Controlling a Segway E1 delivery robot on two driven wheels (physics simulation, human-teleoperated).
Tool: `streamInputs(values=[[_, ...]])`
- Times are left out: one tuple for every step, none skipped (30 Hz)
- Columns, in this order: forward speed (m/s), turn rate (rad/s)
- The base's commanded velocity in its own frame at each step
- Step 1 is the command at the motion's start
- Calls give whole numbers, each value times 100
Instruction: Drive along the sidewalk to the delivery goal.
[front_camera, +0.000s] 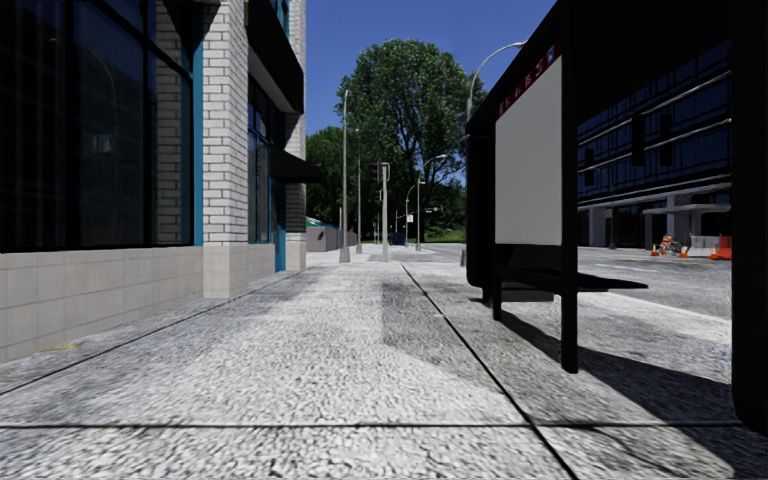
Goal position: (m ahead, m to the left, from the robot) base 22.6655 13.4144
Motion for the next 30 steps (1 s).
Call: streamInputs(values=[[200,0],[200,0],[200,0],[200,0],[200,0],[200,0],[200,0],[200,0],[200,0],[200,0],[200,0],[200,0],[200,0],[200,0],[200,0],[200,0],[200,0],[200,0],[200,0],[200,0],[200,0],[200,0],[200,0],[200,0],[200,0],[200,0],[200,0],[200,0],[200,0],[200,0]])
